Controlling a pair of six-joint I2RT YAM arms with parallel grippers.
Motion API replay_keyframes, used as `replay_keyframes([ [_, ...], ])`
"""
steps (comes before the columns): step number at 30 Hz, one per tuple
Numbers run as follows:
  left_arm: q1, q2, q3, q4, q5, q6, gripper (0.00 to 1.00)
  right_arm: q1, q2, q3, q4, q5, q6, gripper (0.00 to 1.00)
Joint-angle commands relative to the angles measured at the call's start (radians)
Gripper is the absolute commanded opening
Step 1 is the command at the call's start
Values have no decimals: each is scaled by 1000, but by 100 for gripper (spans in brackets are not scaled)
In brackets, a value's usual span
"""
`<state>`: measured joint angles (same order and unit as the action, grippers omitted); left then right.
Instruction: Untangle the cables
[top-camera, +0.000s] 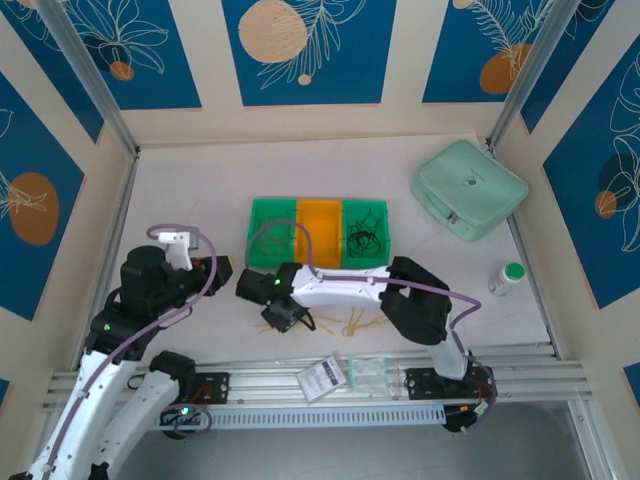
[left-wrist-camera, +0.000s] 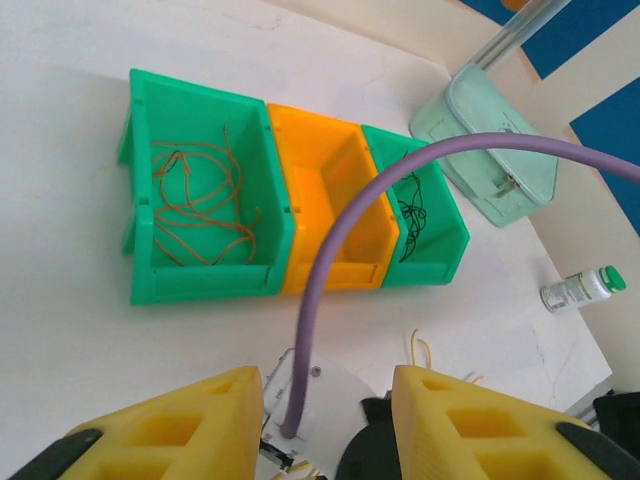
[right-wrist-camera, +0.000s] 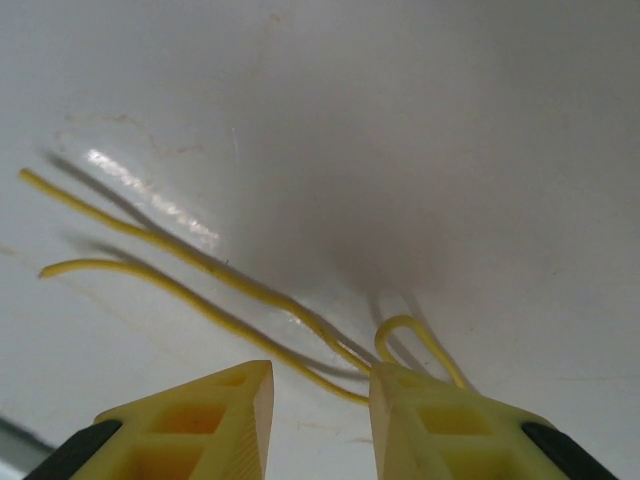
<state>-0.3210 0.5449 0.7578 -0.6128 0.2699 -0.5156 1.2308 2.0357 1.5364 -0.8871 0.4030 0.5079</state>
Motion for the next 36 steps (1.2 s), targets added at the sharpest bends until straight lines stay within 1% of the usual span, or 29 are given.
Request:
replay_keyframes([
  [1, -6, -6, 12, -57, -23, 17, 38, 13, 39, 67, -149, 132, 62, 32],
  [7, -6, -16, -3, -51, -16, 18, 38, 13, 61, 66, -156, 173, 77, 32],
  [14, -6, -14, -5, -54, -18, 32, 38, 13, 80, 74, -143, 115, 78, 31],
  [22, -7, -11, -14, -44, -14, 34, 38, 27, 46, 74, -120, 142, 94, 32],
  [27, -6, -9, -23, -35, -11, 34, 38, 30, 43, 85, -106, 105, 90, 32],
  [32, -6, -9, -29, -35, -9, 35, 38, 21, 73, 90, -98, 66, 87, 33],
  [36, -6, -11, -30, -37, -9, 37, 38, 16, 93, 88, -100, 79, 92, 33],
])
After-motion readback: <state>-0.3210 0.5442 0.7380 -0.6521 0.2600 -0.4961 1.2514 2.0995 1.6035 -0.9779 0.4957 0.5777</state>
